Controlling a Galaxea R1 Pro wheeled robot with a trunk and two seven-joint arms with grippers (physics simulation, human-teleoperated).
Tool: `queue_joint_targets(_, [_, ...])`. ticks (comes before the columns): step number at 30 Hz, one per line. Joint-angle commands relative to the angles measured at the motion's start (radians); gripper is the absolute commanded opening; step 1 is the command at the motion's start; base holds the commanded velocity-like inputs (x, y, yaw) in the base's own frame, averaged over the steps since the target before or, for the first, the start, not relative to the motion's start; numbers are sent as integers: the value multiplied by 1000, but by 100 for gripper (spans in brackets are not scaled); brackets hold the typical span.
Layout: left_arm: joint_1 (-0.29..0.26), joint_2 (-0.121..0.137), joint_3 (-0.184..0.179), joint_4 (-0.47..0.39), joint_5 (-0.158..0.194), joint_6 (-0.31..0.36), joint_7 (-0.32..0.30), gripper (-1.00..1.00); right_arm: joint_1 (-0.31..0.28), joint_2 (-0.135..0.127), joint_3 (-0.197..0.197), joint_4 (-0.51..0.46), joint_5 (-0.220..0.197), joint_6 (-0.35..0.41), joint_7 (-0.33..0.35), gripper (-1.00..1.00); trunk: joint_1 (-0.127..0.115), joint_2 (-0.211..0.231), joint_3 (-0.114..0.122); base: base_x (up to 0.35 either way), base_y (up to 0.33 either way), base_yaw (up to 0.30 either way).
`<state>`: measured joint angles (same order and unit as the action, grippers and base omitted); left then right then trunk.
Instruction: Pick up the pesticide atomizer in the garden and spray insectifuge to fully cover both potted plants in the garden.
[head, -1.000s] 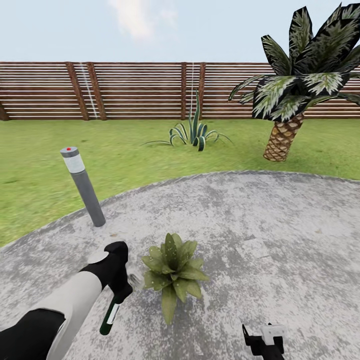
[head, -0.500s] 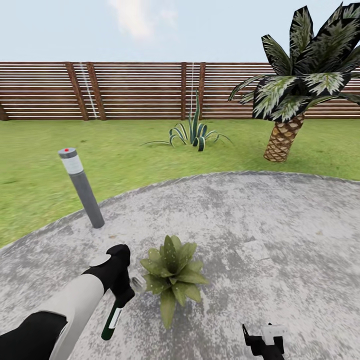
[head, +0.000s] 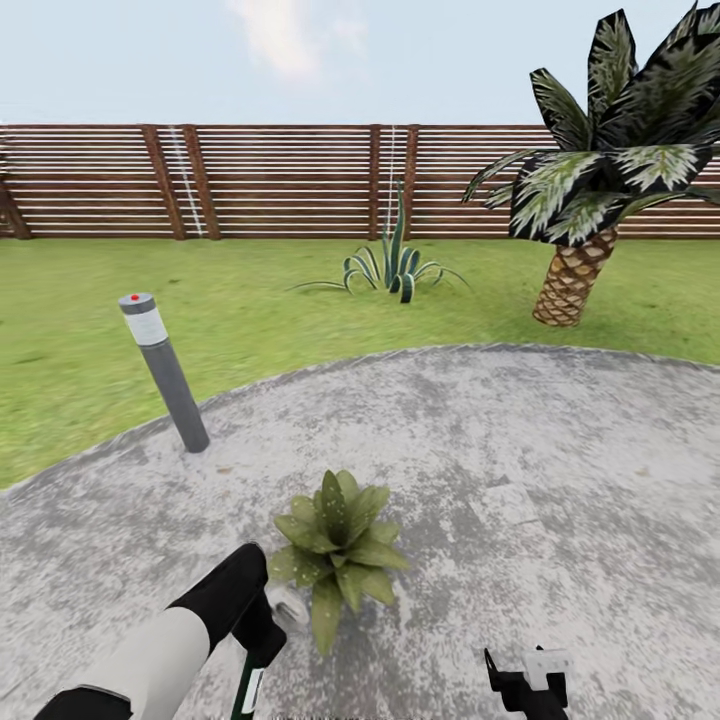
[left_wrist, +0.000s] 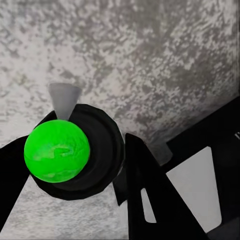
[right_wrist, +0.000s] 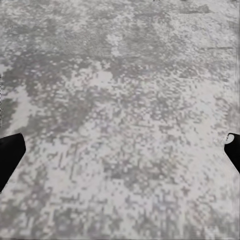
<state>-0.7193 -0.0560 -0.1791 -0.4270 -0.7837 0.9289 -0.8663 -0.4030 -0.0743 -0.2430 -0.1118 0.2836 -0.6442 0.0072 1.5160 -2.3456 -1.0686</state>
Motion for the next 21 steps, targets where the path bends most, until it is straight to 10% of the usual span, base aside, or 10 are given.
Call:
queue_joint_targets(1, [0, 0, -2, -1, -11, 2, -10, -100, 0, 0, -9, 1, 9, -3, 1, 100, 0, 0, -1, -94, -188, 259])
queue_joint_targets(21, [6, -25, -5, 19, -21, 4, -8, -100, 0, -1, -9, 0, 9, -3, 1, 100, 0, 0, -1, -5, -56, 144])
